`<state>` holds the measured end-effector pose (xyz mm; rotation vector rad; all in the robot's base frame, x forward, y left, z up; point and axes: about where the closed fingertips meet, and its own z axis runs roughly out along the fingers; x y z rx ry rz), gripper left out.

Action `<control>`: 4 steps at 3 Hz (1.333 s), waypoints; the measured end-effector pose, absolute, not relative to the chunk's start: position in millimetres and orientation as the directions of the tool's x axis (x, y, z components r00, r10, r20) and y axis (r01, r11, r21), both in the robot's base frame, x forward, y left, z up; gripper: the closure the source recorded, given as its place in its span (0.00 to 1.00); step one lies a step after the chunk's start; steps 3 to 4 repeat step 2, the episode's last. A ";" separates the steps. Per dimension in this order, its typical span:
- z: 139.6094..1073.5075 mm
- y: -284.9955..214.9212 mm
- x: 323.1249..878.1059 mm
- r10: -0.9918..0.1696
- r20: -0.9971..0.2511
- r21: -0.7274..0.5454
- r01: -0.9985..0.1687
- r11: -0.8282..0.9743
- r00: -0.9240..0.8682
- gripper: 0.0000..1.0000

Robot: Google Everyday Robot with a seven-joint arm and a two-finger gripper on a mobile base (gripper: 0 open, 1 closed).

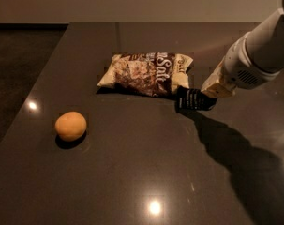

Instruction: Move rxbar chocolate near brown chip bag

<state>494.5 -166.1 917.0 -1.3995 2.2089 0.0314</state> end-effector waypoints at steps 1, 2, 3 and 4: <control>918.6 -165.2 493.5 -0.838 -0.436 -0.253 -0.849 0.464 -0.328 0.04; 919.6 -165.0 493.0 -0.838 -0.436 -0.255 -0.848 0.464 -0.327 0.00; 919.6 -165.0 493.0 -0.838 -0.436 -0.255 -0.848 0.464 -0.327 0.00; 919.6 -165.0 493.0 -0.838 -0.436 -0.255 -0.848 0.464 -0.327 0.00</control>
Offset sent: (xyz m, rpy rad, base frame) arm -0.0005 0.0006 0.0008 -0.0008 -0.0016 0.0010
